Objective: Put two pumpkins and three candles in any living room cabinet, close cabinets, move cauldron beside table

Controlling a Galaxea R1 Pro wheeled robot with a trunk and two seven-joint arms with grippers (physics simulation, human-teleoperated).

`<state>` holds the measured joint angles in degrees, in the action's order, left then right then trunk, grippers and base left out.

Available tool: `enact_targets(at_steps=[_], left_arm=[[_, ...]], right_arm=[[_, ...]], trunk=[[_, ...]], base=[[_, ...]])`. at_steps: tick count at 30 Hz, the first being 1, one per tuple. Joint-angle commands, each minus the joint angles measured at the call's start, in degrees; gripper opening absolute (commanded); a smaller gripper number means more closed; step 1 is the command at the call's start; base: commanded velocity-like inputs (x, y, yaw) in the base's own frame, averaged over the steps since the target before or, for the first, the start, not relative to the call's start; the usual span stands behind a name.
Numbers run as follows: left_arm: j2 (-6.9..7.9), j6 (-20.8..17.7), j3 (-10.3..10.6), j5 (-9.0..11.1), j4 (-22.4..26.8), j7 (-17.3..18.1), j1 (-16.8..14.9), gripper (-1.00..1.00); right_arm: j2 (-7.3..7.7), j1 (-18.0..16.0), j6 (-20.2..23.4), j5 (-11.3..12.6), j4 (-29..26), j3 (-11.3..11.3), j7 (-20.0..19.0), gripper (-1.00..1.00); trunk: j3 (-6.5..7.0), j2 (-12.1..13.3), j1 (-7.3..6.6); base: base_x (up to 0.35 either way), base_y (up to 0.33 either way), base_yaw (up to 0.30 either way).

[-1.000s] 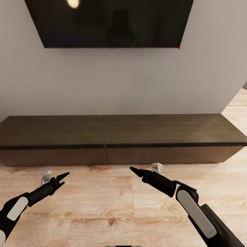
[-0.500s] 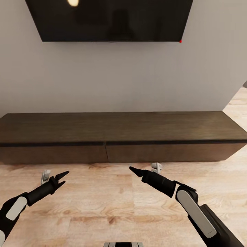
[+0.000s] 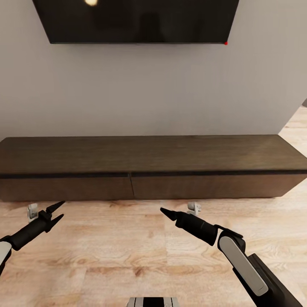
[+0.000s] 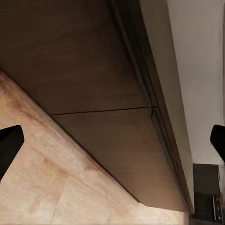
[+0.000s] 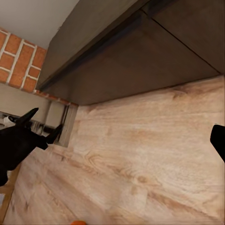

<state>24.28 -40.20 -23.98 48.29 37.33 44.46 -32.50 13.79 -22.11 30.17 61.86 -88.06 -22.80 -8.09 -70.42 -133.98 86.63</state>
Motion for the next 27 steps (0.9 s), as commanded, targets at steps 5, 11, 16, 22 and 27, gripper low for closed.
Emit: enact_targets(at_steps=[5,11,16,22,27], left_arm=[[-0.27,-0.1,-1.5,0.0,-0.2,-0.4,0.0,1.0],[-0.63,1.7,-1.9,-0.1,-0.4,-0.8,0.0,1.0],[-2.51,4.7,-1.7,-0.4,-0.3,-1.5,-0.1,1.0],[-7.21,8.7,-1.5,-0.4,3.2,-9.2,-0.1,1.0],[-9.12,9.8,-1.5,0.0,5.6,-13.4,-0.1,1.0]], right_arm=[[-0.15,0.0,0.1,-0.9,0.4,-0.5,0.7,1.0],[-0.94,0.0,0.4,-4.1,0.1,-1.1,3.6,1.0],[-1.7,0.0,0.6,-4.6,0.2,-1.3,4.1,1.0],[-1.8,0.0,0.7,-4.6,0.2,-1.3,4.1,1.0],[-1.79,0.0,0.7,-4.6,0.3,-1.2,4.1,1.0]], trunk=[[-0.94,-2.0,1.09],[-2.02,-4.4,2.41],[-2.92,-6.4,3.51],[-3.99,-8.9,4.83],[-5.06,-9.3,5.15]], base=[[0.0,0.0,0.0],[0.0,0.0,0.0],[0.0,0.0,0.0],[0.0,0.0,0.0],[0.0,0.0,0.0]])
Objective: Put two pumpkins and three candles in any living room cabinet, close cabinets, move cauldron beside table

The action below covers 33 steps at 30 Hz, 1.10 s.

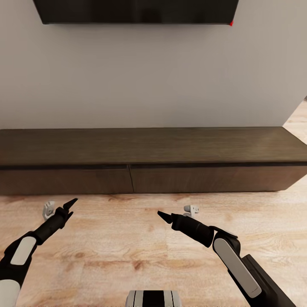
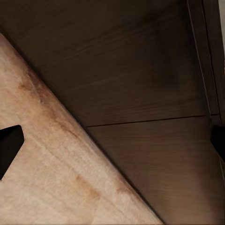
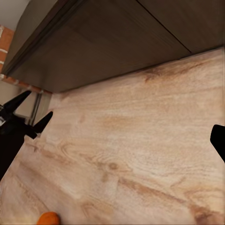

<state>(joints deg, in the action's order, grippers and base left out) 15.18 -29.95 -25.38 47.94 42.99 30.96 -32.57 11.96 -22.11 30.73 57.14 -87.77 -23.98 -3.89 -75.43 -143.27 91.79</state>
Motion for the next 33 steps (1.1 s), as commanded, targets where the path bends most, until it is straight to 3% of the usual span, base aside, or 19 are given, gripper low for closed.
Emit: enact_targets(at_steps=[1,7,20,33], left_arm=[[-0.13,-0.4,-0.1,0.3,0.2,-0.2,0.0,1.0],[-0.16,-0.3,-0.1,0.4,0.6,0.0,0.0,1.0],[0.29,-0.8,-0.1,0.4,1.0,3.1,0.0,1.0],[0.28,-1.0,-0.4,0.5,4.3,3.3,0.1,1.0]], right_arm=[[0.02,0.0,0.2,0.1,0.0,0.0,-0.1,1.0],[-0.01,0.0,0.1,0.1,0.1,0.0,-0.1,1.0],[0.07,0.0,0.3,0.2,-0.4,-0.1,-0.3,1.0],[-0.01,0.0,4.3,0.2,-0.9,0.1,-0.7,1.0]], trunk=[[-0.27,0.0,0.01],[-1.6,-0.1,0.17],[-1.6,-0.1,0.17],[-1.6,-0.1,0.17]], base=[[0.0,0.0,0.0],[0.0,0.0,0.0],[0.06,0.0,0.0],[0.139,0.0,0.0]])
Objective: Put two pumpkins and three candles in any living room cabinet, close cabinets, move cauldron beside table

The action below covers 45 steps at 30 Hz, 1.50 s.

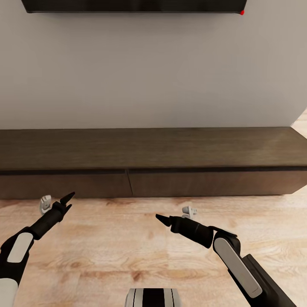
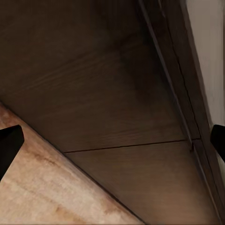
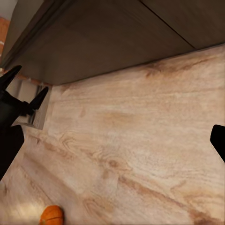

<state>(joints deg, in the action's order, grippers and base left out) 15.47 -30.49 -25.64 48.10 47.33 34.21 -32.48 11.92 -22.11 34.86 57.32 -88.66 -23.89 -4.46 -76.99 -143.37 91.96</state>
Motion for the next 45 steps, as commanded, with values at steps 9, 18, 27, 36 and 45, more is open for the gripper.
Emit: enact_targets(at_steps=[9,18,27,36,45], left_arm=[[-0.04,-0.5,-0.2,0.4,0.3,0.1,0.0,1.0],[0.06,-0.3,-0.1,0.1,0.0,9.0,0.1,1.0],[0.03,0.0,0.0,-0.1,0.0,11.2,0.1,1.0],[-0.43,-0.1,-0.3,0.3,-0.5,10.4,0.1,1.0],[-0.6,-0.1,-0.3,0.4,-0.6,10.4,0.1,1.0]], right_arm=[[0.03,0.0,0.3,0.0,0.0,0.0,-0.1,1.0],[0.03,0.0,0.2,0.0,0.0,-0.1,-0.1,1.0],[0.03,0.0,0.2,0.0,0.0,-0.1,-0.1,1.0],[0.03,0.0,0.2,0.1,0.0,-0.1,-0.2,1.0],[-1.36,-0.2,7.4,0.9,-0.1,0.3,-7.2,1.0]], trunk=[[-0.04,0.0,0.0],[-0.04,0.0,0.0],[-0.04,0.0,0.0],[-0.04,0.0,0.0],[-0.04,0.0,0.0]], base=[[0.17,0.04,0.0],[0.014,0.004,0.0],[0.0,0.0,0.0],[0.0,0.0,0.0],[0.0,0.0,0.0]])
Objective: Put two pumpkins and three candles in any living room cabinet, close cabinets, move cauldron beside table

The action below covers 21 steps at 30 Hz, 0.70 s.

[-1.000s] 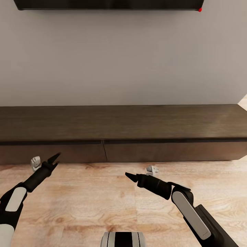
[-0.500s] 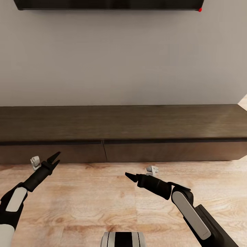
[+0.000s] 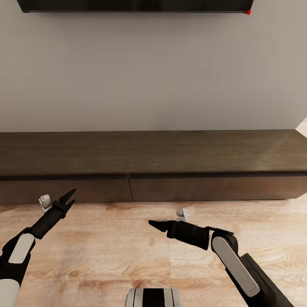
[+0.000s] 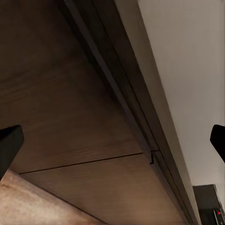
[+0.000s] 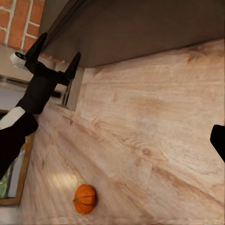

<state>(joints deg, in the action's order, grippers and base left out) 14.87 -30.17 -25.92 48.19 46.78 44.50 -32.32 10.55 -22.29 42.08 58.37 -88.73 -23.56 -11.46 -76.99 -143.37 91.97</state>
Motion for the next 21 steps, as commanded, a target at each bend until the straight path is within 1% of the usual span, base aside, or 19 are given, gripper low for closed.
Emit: enact_targets(at_steps=[1,3,4,8,10,16,19,21], left_arm=[[0.02,-0.4,-0.1,0.3,0.0,0.1,0.0,1.0],[0.05,-0.4,-0.1,0.3,0.0,0.1,0.0,1.0],[0.06,-0.4,-0.1,0.3,0.0,0.2,0.0,1.0],[0.1,-0.5,0.0,0.3,0.0,0.4,0.0,1.0],[0.11,-0.5,0.0,0.3,0.0,0.6,0.0,1.0],[0.06,-0.6,-0.1,0.3,0.0,0.4,0.0,1.0],[0.02,-0.6,-2.0,0.4,0.0,0.5,0.0,1.0],[0.03,-0.6,-2.6,0.4,0.0,0.6,0.0,1.0]], right_arm=[[-0.68,-0.1,2.1,0.0,0.0,0.1,-0.8,1.0],[-2.23,-0.1,5.5,0.1,0.0,0.2,-1.4,1.0],[-2.92,-0.1,6.4,0.1,0.0,0.3,-1.6,1.0],[-4.75,-0.1,8.1,0.2,0.0,0.3,-1.8,1.0],[-4.98,-0.1,8.4,0.3,0.0,0.3,-1.9,1.0],[-5.05,-0.1,8.6,0.4,0.1,0.4,-2.0,1.0],[-5.11,-0.1,8.7,0.4,0.1,0.4,-2.0,1.0],[-5.22,-0.1,8.7,0.4,0.1,0.3,-2.0,1.0]], trunk=[[-0.04,0.0,-0.01],[-0.04,0.0,-0.01],[-0.04,0.0,-0.01],[-0.04,0.0,-0.01],[-0.04,0.0,-0.01],[-0.04,0.0,-0.01],[-0.04,0.0,-0.01],[-0.04,0.0,-0.01]], base=[[0.0,0.0,0.0],[0.0,0.0,0.0],[0.0,0.0,0.0],[0.0,0.0,0.0],[0.0,0.0,0.0],[0.0,0.0,0.0],[0.046,0.01,0.0],[0.17,0.019,0.0]])
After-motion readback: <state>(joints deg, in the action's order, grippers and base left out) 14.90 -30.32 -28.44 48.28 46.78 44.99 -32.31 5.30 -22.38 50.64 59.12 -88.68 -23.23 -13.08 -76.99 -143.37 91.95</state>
